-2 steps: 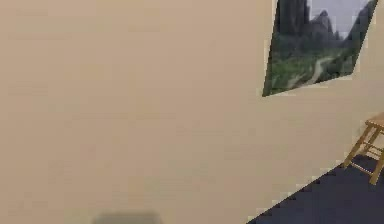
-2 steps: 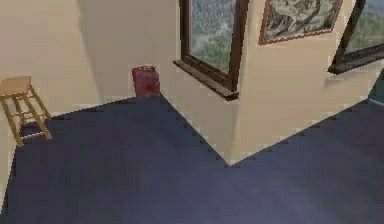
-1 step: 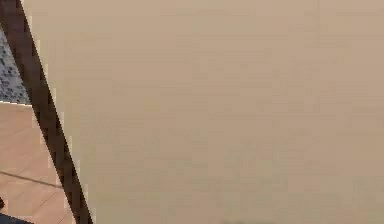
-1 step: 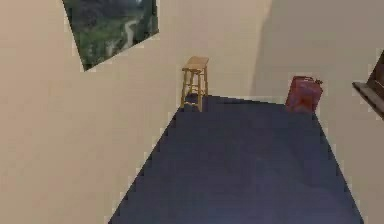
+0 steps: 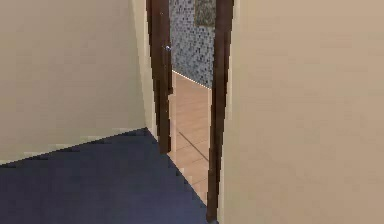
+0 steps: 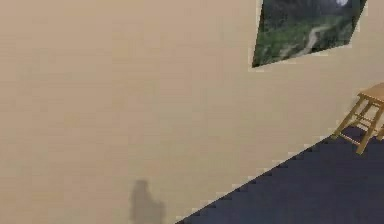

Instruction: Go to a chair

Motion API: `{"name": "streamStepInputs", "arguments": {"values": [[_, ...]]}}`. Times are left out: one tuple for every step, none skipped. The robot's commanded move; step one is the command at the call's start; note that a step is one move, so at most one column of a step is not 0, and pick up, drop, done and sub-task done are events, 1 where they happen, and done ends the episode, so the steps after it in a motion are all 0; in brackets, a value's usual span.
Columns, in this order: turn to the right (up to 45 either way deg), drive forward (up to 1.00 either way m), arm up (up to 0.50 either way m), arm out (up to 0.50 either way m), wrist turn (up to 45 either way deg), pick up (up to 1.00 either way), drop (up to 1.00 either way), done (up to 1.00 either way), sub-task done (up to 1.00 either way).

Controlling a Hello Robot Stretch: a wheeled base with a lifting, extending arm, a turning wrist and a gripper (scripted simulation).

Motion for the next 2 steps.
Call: {"name": "streamStepInputs", "arguments": {"values": [[-9.0,0.00,0.00,0.00,0.0,0.00,0.00,0.00,0.00],[-3.0,0.00,0.00,0.00,0.0,0.00,0.00,0.00,0.00]]}}
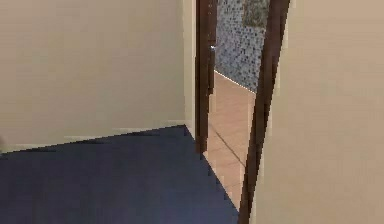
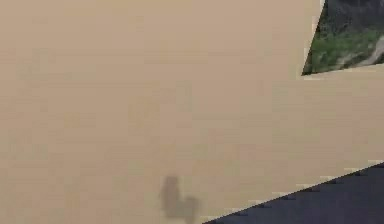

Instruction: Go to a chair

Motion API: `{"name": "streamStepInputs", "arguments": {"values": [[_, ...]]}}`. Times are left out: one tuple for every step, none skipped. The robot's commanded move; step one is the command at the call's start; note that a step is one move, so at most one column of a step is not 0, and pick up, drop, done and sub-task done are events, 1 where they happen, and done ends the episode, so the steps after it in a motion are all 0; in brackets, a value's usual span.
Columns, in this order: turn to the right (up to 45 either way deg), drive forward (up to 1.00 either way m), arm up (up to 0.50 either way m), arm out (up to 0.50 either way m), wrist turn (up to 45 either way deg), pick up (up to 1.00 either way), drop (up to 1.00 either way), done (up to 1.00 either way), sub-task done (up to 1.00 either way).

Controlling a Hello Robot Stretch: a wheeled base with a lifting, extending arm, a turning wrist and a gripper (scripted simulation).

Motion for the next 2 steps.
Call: {"name": "streamStepInputs", "arguments": {"values": [[0.0,0.90,0.00,0.00,0.0,0.00,0.00,0.00,0.00],[-15.0,0.00,0.00,0.00,0.0,0.00,0.00,0.00,0.00]]}}
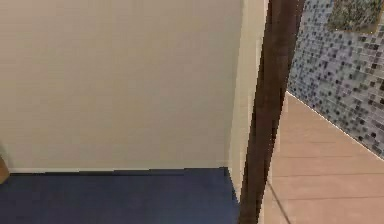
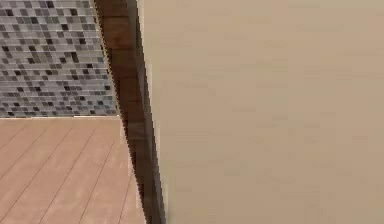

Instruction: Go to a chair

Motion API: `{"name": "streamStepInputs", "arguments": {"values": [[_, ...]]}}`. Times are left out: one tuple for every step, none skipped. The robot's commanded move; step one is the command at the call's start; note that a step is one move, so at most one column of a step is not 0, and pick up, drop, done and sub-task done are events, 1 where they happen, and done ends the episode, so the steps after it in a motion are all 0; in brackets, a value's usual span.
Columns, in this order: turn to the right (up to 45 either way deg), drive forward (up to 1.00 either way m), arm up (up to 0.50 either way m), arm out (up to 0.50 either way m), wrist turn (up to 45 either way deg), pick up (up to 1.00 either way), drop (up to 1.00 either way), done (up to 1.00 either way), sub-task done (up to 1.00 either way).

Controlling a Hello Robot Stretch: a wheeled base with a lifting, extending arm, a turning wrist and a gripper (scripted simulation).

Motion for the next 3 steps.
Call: {"name": "streamStepInputs", "arguments": {"values": [[0.0,0.45,0.00,0.00,0.0,0.00,0.00,0.00,0.00],[45.0,0.00,0.00,0.00,0.0,0.00,0.00,0.00,0.00],[39.0,0.00,0.00,0.00,0.0,0.00,0.00,0.00,0.00]]}}
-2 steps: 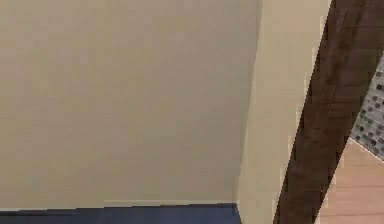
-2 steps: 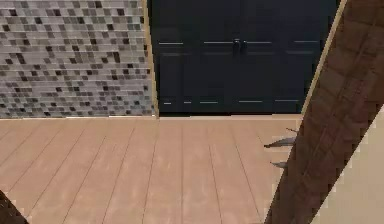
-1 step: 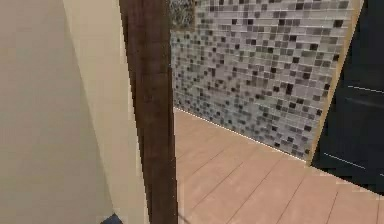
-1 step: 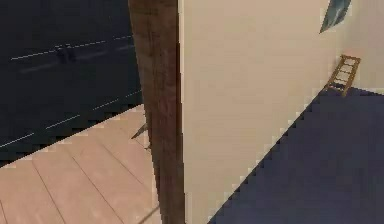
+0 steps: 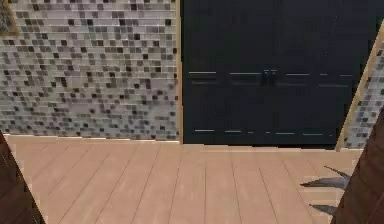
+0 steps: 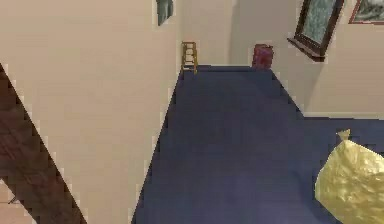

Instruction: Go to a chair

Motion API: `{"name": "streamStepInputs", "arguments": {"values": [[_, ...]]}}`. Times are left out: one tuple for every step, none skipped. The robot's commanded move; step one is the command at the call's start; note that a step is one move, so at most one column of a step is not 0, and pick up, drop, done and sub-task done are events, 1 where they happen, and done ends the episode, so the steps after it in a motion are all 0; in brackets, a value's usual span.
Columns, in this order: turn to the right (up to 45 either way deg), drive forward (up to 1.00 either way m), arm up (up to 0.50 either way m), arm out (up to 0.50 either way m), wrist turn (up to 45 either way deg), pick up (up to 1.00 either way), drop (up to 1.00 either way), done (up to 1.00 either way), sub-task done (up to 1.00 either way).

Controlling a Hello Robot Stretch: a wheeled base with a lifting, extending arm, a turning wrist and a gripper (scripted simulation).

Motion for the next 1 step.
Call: {"name": "streamStepInputs", "arguments": {"values": [[0.0,0.75,0.00,0.00,0.0,0.00,0.00,0.00,0.00]]}}
